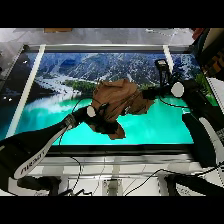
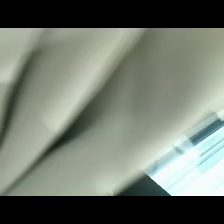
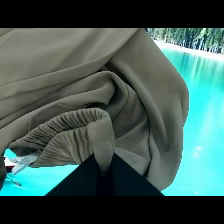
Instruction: Fold the clothes and pants, and hang the long-sleeved shirts on hangers.
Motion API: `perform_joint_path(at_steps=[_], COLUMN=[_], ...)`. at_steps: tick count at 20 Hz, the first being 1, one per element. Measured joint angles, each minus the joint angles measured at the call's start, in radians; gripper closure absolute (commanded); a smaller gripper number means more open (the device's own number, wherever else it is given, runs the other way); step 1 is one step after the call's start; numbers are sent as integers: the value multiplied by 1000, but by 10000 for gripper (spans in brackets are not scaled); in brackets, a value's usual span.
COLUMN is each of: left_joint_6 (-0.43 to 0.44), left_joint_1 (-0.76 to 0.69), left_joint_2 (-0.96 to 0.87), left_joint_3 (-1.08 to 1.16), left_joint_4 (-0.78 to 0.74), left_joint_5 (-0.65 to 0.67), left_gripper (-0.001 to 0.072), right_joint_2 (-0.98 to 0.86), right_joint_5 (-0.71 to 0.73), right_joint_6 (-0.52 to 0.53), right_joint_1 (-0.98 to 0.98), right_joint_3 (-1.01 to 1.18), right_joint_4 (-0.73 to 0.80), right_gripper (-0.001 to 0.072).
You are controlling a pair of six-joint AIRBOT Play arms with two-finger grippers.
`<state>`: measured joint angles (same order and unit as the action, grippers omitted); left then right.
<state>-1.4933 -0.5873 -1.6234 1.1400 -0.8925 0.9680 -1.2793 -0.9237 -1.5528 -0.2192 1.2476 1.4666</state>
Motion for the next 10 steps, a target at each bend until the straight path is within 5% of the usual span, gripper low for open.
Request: perform_joint_path(at_steps=[4,5,6,7,10], left_joint_6=[129,195,276,340,481], left_joint_1=[-50,-71,-98,-123,-202], left_joint_2=[2,6,8,9,12], left_joint_3=[138,160,177,187,206], left_joint_4=[-233,-280,-320,-346,-400], left_joint_5=[105,127,150,169,177], left_gripper=[690,507,151,4,13], right_joint_2=[1,2,2,2,2], right_joint_5=[0,0,0,1,1], right_joint_6=[0,0,0,0,0], right_joint_1=[0,0,0,0,0], right_joint_3=[0,0,0,0,0], right_joint_4=[1,2,3,5,9], right_gripper=[676,676,676,676,676])
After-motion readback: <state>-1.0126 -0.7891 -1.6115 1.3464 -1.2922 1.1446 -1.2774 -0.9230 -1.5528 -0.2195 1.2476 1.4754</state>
